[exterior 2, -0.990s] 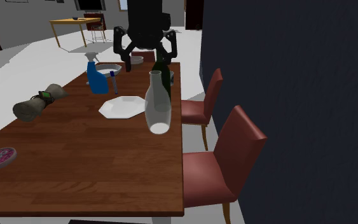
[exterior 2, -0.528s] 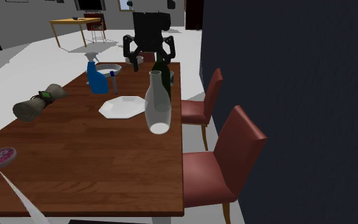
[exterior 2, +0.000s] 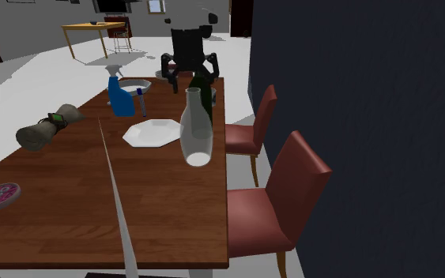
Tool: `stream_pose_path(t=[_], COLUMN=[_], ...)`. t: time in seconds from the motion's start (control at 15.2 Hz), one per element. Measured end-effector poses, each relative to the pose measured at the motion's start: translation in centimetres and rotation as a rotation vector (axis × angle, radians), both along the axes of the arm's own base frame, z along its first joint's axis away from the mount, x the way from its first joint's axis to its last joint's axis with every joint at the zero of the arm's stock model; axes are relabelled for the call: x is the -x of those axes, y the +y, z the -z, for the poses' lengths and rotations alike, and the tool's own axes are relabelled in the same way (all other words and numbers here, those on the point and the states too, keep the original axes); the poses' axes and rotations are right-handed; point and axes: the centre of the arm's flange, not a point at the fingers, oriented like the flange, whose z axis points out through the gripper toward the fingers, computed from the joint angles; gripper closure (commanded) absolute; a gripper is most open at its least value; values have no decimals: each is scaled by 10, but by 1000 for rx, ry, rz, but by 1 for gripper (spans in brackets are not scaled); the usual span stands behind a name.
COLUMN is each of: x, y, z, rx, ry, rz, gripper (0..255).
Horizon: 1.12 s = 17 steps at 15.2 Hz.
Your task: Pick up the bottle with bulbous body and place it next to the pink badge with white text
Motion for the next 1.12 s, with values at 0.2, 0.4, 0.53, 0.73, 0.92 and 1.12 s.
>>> stream_pose_path(t=[0.2,0.4,0.53,0.73,0.92,1.12], x=[-2,-1,-1,-1,-1,-1], y=[1,1,1,0,0,1], z=[17,23,24,24,24,24], rx=[0,0,0,0,0,0], ry=[0,0,0,0,-2,-2], rz=[0,0,0,0,0,0], gripper=[0,0,0,255,255,255])
